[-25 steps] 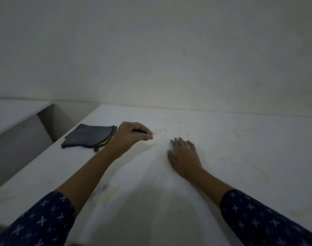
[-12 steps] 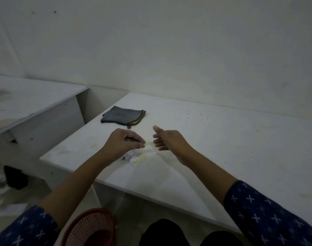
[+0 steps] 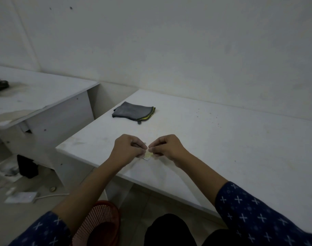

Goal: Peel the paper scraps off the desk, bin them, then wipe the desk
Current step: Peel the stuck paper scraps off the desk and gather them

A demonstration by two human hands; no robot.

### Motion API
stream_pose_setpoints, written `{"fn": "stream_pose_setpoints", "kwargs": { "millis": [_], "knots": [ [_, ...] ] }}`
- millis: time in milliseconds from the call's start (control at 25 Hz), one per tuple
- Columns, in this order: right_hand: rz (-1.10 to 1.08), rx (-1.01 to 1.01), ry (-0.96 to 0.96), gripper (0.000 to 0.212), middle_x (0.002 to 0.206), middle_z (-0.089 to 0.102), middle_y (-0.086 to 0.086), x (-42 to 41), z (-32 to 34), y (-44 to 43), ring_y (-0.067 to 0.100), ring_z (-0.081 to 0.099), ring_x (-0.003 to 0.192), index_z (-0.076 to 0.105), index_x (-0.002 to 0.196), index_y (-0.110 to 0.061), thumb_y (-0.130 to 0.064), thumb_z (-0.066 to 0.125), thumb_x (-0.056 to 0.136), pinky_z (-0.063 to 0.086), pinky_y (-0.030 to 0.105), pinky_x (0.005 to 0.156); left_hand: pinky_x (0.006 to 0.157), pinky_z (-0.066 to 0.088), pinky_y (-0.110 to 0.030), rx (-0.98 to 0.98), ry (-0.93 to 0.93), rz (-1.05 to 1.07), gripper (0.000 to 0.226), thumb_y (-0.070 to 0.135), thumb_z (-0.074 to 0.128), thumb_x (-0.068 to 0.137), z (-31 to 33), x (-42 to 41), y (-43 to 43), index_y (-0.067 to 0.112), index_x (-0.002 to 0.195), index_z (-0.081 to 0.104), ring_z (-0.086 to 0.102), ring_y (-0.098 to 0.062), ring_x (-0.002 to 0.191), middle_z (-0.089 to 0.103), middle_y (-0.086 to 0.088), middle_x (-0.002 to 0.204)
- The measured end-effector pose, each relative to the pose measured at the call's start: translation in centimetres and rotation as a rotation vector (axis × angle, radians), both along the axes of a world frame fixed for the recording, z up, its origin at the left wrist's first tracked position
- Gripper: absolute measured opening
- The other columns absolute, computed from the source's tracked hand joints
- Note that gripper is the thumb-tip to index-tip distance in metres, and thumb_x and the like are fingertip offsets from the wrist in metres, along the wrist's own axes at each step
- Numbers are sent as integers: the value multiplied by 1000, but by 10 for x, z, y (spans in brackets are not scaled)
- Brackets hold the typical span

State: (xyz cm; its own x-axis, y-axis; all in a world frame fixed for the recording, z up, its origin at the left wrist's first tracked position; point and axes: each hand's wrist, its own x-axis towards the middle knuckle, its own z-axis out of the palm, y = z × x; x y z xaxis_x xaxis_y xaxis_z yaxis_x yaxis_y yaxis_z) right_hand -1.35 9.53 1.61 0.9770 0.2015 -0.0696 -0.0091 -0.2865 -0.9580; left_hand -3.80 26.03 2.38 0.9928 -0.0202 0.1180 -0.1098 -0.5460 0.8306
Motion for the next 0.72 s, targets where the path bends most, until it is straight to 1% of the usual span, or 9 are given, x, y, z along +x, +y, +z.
{"fn": "stream_pose_setpoints", "kwargs": {
  "millis": [40, 120, 200, 320, 400, 480, 560, 640, 720],
  "knots": [
    [-13, -73, -45, 8, 65, 66, 9, 0, -2, 2, 17, 59, 58, 73, 79, 0, -3, 75, 73, 54, 24, 61, 63, 57, -21, 3, -4, 26, 14, 1, 72, 69, -3, 0, -1, 15, 73, 74, 68, -18, 61, 72, -11, 69],
    [-41, -213, -121, 8, 58, 62, 1, 0, -6, 7, 10, 55, 53, 74, 75, -2, -8, 77, 71, 47, 18, 54, 63, 56, -23, 28, -27, 79, 12, 2, 72, 68, -8, 0, -3, 14, 70, 73, 67, -18, 58, 70, -7, 62],
    [-67, -334, -170, 8, 56, 58, -7, 2, -11, 14, 4, 53, 54, 74, 71, -5, -11, 78, 69, 42, 15, 54, 61, 51, -19, 71, -64, 120, 10, 2, 71, 68, -14, -1, -8, 12, 69, 73, 64, -13, 57, 67, 0, 59],
    [-97, -487, -165, 13, 63, 55, -11, 5, -13, 17, 6, 53, 61, 68, 68, -14, -21, 80, 67, 43, 22, 56, 59, 39, -8, 148, -130, 142, 9, 2, 69, 68, -24, -3, -13, 11, 70, 72, 59, -7, 60, 60, 7, 59],
    [-105, -575, -168, 24, 69, 51, -9, 8, -12, 12, 8, 50, 63, 60, 68, -19, -31, 81, 65, 35, 22, 51, 57, 36, -8, 155, -149, 164, 9, 2, 70, 67, -29, -4, -13, 10, 67, 70, 56, -6, 60, 60, 5, 59],
    [-94, -582, -168, 25, 64, 51, -9, 9, -13, 9, 7, 48, 59, 60, 65, -19, -33, 80, 67, 35, 21, 49, 56, 34, -7, 147, -175, 190, 10, 1, 70, 68, -32, -6, -13, 11, 66, 67, 54, -5, 59, 60, 2, 61],
    [-93, -538, -155, 18, 58, 52, -9, 9, -18, 9, 5, 48, 55, 67, 68, -16, -29, 78, 72, 37, 19, 50, 56, 35, -7, 202, -244, 196, 11, 4, 67, 74, -36, -11, -16, 13, 69, 64, 55, -8, 62, 60, 1, 66],
    [-96, -466, -166, 11, 58, 53, -10, 8, -20, 6, 5, 49, 56, 72, 75, -11, -22, 73, 77, 37, 18, 52, 61, 39, -16, 304, -305, 184, 5, 11, 64, 81, -38, -16, -24, 14, 76, 65, 54, -11, 70, 60, 0, 76],
    [-114, -404, -198, 10, 62, 57, -9, 6, -18, -6, 6, 51, 60, 74, 79, -10, -16, 67, 81, 38, 17, 56, 64, 40, -22, 437, -362, 190, 8, 18, 61, 85, -38, -19, -36, 12, 85, 66, 50, -11, 77, 60, -3, 86]
  ]
}}
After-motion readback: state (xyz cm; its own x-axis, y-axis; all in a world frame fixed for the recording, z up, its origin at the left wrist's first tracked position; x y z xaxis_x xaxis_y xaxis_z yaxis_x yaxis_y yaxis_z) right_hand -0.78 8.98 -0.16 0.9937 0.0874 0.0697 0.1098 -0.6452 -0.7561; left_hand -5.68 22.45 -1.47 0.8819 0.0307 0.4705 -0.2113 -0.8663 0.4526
